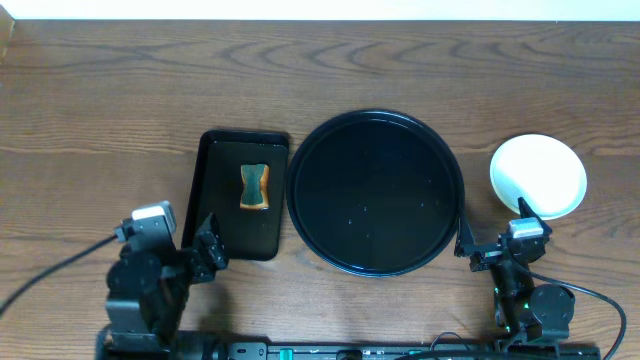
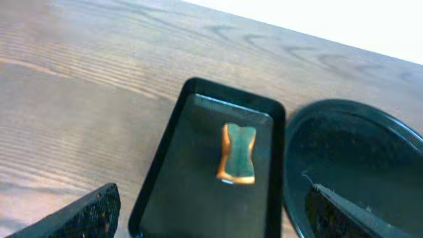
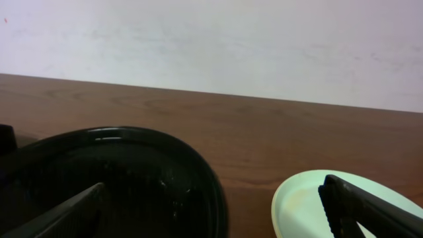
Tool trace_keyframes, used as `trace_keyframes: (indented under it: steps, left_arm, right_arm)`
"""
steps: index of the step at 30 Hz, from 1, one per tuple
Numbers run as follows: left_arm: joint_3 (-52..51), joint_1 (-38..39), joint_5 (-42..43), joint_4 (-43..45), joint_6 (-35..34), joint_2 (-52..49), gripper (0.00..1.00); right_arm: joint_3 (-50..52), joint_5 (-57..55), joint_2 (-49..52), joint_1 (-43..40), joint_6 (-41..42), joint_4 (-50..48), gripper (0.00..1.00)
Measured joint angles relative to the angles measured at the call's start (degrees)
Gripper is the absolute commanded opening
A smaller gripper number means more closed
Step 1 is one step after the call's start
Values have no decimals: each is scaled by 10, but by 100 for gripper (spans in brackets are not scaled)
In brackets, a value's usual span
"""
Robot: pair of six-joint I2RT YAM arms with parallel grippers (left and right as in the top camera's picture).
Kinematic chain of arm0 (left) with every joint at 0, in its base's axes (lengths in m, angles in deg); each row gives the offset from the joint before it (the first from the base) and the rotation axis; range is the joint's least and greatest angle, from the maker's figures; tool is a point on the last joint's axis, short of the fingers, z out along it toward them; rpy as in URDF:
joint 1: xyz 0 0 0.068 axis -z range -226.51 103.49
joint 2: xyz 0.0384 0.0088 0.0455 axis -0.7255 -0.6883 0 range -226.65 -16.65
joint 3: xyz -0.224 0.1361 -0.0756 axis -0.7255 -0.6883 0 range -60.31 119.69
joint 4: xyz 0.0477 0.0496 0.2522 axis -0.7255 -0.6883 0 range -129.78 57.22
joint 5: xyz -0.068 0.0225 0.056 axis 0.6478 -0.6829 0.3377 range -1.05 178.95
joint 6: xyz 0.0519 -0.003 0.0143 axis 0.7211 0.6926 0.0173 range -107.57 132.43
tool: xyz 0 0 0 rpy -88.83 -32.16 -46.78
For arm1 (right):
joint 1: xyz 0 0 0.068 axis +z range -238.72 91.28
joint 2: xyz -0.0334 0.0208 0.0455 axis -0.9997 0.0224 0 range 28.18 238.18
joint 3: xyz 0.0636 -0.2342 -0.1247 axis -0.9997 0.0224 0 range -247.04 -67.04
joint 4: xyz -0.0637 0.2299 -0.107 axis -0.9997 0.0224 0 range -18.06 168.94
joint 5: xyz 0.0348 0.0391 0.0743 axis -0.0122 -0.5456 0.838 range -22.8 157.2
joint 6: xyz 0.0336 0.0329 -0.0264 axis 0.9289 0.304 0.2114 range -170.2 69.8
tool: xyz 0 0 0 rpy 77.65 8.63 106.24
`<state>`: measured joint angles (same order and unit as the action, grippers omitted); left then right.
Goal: Clean dirty plates on tray and stack at the side
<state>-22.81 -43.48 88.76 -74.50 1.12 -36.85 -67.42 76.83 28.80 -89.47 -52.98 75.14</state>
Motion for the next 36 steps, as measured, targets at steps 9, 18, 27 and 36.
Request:
trace_keyframes:
  steps: [9, 18, 27, 36]
  left_arm:
    - [-210, -45, 17, 179, -5, 156, 90]
    - [-354, -56, 31, 487, 15, 196, 90]
    - [-371, -56, 33, 444, 81, 197, 90]
    - [-368, -56, 33, 406, 86, 196, 90]
  right_arm:
    - [0, 0, 0, 0, 0, 0, 99]
    - [0, 0, 0, 0, 0, 0, 99]
    - [0, 0, 0, 0, 0, 0, 99]
    - [0, 0, 0, 0, 0, 0, 99]
